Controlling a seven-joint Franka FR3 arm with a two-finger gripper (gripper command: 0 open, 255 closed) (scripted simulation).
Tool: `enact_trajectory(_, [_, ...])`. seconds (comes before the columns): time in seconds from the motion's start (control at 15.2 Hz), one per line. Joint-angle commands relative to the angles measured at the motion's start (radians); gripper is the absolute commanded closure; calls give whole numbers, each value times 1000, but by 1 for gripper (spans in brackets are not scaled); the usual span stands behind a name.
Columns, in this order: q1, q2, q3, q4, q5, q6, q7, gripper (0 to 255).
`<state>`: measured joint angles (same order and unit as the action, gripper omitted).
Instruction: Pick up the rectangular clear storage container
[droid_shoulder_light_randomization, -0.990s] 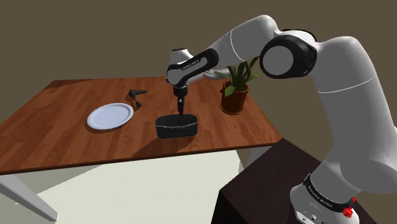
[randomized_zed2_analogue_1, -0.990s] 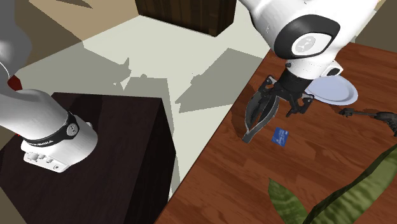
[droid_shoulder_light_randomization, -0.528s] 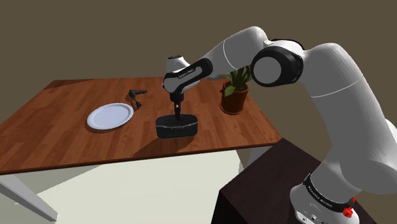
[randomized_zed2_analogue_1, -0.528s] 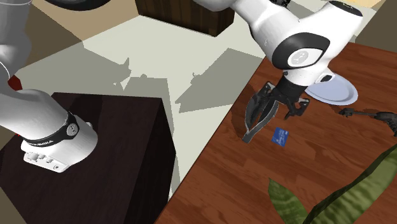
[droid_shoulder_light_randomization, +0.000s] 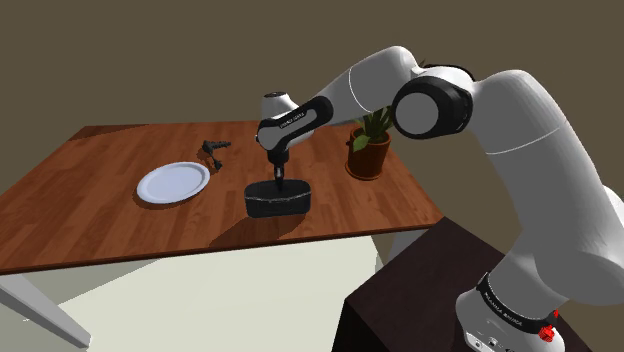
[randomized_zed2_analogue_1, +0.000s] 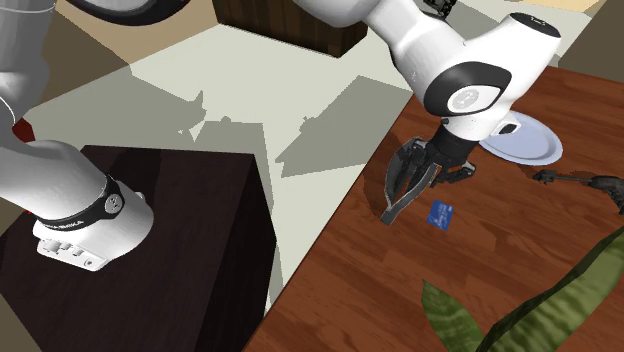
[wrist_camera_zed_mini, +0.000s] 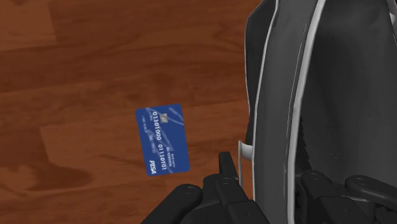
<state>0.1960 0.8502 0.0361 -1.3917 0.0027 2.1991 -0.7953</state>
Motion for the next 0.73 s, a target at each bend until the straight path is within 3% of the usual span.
enact_trajectory(0.0, [0, 0, 0, 0, 0, 0, 0, 255])
enact_trajectory(0.66, [0, -50, 1, -1, 1, -50, 1, 255])
